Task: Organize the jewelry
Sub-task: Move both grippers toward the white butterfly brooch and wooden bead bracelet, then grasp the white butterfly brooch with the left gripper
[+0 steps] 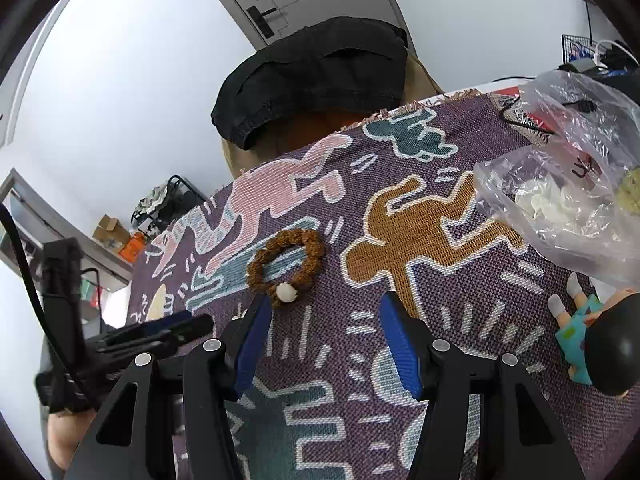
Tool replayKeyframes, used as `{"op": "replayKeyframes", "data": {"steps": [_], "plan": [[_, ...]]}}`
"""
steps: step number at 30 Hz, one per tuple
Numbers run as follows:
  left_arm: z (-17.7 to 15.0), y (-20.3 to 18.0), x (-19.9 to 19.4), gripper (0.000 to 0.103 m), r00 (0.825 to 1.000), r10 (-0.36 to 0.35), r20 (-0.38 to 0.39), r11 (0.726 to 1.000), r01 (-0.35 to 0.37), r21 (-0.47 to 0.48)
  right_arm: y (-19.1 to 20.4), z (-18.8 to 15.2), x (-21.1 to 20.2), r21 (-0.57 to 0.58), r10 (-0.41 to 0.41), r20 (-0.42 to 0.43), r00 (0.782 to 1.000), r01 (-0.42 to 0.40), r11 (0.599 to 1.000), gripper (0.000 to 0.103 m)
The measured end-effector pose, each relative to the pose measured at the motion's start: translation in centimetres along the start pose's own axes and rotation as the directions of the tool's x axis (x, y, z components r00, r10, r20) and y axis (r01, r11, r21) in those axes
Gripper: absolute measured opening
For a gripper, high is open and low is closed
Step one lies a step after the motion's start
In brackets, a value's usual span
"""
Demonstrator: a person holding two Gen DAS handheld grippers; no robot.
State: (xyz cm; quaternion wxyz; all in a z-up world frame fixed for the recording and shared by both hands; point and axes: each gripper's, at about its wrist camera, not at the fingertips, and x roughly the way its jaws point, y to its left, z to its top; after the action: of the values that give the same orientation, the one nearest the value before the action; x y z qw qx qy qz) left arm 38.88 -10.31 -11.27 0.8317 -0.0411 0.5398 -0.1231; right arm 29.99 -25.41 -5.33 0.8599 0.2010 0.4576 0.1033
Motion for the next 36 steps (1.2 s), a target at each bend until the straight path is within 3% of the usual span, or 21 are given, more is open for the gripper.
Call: {"op": "replayKeyframes", "data": {"steps": [14, 28, 31, 32, 36], "plan": [[0.6, -0.7, 4.6, 0.049, 0.993, 0.084, -0.081, 0.996, -0.085, -0.015, -2.1, 0.5, 1.1, 0.012, 0.008, -0.026, 1.0, -0.008, 1.0, 0.058], [1.0, -2.0, 5.8, 0.049, 0.982, 0.159, -0.101, 0.987, -0.156, 0.038, -1.7, 0.9, 2.2, -0.001, 0.021, -0.04, 0.999, -0.021, 1.0, 0.058], [1.0, -2.1, 5.9, 0.049, 0.983, 0.153, -0.098, 0.988, -0.15, 0.038, -1.6, 0.8, 2.5, -0.005, 0.022, -0.044, 0.999, -0.022, 1.0, 0.058], [1.0, -2.1, 5.9, 0.043, 0.983, 0.153, -0.098, 0.988, -0.15, 0.035, -1.5, 0.8, 2.6, -0.005, 0.021, -0.045, 0.999, -0.022, 1.0, 0.058], [0.5, -1.6, 5.3, 0.043, 0.987, 0.135, -0.085, 0.99, -0.132, 0.041, -1.3, 0.9, 3.2, -0.006, 0.019, -0.055, 0.998, -0.02, 1.0, 0.058]]}}
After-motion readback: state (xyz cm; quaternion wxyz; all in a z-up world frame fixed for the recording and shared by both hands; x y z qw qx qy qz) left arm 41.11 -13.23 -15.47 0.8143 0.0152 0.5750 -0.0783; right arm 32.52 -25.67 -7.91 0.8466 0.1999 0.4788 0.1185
